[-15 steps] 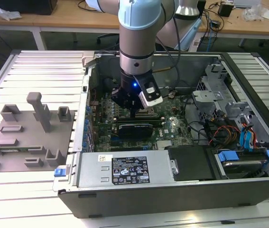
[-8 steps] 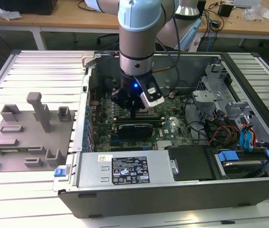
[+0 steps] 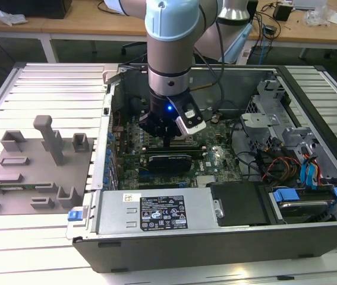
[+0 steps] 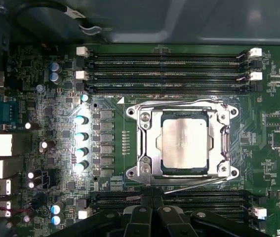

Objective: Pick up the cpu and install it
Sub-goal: 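Install the second cpu locking lever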

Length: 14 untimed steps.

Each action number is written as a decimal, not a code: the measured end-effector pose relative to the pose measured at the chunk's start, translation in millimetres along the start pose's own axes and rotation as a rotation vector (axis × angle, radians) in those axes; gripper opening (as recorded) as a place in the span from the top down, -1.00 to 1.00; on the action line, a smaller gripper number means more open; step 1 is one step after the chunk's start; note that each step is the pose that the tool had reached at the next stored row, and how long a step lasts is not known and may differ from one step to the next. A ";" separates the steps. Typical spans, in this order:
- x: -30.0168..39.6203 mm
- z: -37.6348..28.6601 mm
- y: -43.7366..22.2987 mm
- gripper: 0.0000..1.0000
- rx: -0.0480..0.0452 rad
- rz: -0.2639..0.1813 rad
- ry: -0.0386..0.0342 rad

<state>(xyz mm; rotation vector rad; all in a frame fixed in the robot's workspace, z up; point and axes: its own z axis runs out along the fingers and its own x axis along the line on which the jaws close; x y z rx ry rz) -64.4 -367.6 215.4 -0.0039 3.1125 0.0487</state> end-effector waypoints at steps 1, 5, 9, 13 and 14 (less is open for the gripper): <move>0.9 0.0 0.0 0.79 -0.0001 -0.002 -0.0012; 4.8 1.2 0.0 0.79 -0.0012 -0.012 -0.0095; 5.5 1.5 -0.2 0.79 -0.0210 -0.024 -0.0224; 6.8 1.6 -1.4 0.79 -0.0459 -0.030 -0.0333; 7.8 1.6 -2.1 0.79 -0.0493 -0.031 -0.0354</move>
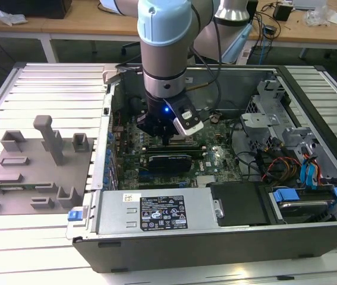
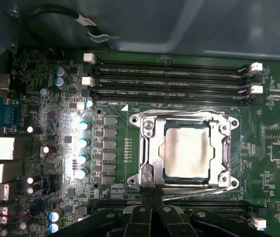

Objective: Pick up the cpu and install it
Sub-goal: 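Install the second cpu locking lever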

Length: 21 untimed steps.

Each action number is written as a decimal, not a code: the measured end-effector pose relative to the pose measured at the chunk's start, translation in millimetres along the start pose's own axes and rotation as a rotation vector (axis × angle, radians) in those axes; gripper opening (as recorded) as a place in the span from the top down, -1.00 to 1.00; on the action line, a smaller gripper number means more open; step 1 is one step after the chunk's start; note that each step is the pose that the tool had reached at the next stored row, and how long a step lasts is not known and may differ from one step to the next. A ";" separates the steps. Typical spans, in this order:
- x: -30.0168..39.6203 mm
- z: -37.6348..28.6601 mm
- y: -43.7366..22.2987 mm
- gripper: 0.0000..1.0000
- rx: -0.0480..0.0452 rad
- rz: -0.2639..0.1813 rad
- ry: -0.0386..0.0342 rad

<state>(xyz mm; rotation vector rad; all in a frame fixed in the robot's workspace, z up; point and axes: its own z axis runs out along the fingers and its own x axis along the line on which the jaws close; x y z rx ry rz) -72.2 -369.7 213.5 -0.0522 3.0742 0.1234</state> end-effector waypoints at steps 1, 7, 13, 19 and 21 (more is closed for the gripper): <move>0.8 -0.1 -0.7 0.79 -0.0022 -0.001 -0.0014; 6.4 -1.0 -6.9 0.79 -0.0141 -0.007 -0.0081; 9.6 -1.2 -10.4 0.79 -0.0411 -0.011 -0.0161; 14.6 2.6 -13.9 0.79 -0.0594 -0.014 -0.0233; 14.8 3.4 -16.1 0.79 -0.0737 -0.013 -0.0242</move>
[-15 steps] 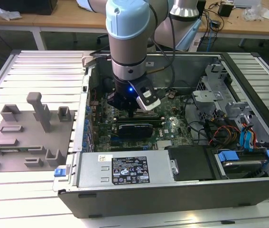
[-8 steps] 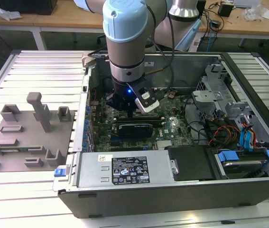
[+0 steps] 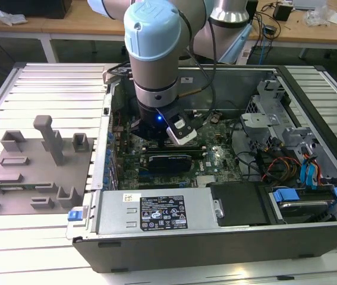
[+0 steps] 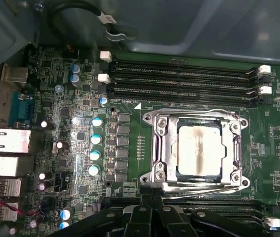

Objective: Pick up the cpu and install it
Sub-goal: 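Install the second cpu locking lever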

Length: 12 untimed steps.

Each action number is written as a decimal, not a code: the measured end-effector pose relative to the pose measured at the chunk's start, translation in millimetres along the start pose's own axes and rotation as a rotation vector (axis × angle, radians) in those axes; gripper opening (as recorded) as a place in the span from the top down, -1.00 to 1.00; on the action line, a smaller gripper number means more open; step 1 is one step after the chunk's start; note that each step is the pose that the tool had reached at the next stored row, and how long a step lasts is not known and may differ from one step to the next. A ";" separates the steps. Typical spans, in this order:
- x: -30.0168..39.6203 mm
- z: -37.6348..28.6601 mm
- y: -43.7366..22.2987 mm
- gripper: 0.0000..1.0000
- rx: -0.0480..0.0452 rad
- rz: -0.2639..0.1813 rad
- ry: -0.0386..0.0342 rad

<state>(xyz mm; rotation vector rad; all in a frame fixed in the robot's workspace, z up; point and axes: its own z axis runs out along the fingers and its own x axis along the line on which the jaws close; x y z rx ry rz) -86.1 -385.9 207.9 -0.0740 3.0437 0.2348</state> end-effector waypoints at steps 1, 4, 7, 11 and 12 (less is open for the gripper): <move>0.1 0.2 -1.5 0.79 -0.0082 0.001 -0.0006; 0.4 1.3 -6.3 0.79 -0.0342 0.003 -0.0023; 0.7 3.0 -7.6 0.79 -0.0595 0.005 -0.0038; 1.1 6.3 -8.3 0.79 -0.0695 0.006 -0.0045; 1.1 6.9 -8.3 0.79 -0.0719 0.006 -0.0048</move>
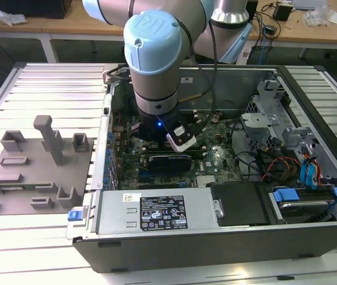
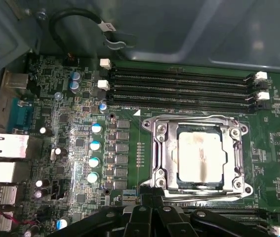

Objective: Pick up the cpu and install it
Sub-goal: 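Install the second cpu locking lever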

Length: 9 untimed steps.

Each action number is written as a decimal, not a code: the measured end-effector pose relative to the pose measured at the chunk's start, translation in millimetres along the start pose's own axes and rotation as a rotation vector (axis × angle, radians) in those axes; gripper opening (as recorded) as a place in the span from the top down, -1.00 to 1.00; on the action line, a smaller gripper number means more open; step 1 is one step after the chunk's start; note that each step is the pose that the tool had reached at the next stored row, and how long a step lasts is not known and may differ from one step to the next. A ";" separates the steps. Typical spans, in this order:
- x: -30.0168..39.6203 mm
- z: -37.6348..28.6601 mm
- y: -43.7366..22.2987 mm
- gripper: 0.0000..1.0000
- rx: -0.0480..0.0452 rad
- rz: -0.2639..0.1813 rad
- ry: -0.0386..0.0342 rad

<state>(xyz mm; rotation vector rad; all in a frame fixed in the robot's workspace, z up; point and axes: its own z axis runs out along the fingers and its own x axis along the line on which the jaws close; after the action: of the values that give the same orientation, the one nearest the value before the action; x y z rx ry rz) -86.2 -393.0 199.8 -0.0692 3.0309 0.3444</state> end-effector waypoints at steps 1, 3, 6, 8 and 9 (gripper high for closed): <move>0.0 0.9 -0.1 0.79 -0.0035 0.000 -0.0008; 0.0 1.9 -0.3 0.79 -0.0062 0.000 -0.0015; 0.2 3.0 -0.6 0.79 -0.0078 0.000 -0.0014; 0.3 3.5 -0.7 0.79 -0.0080 0.000 -0.0012; 0.3 4.0 -0.8 0.79 -0.0082 0.000 -0.0014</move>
<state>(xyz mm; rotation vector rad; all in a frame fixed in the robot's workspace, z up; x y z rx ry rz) -86.2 -392.9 195.7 -0.0688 3.0283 0.3568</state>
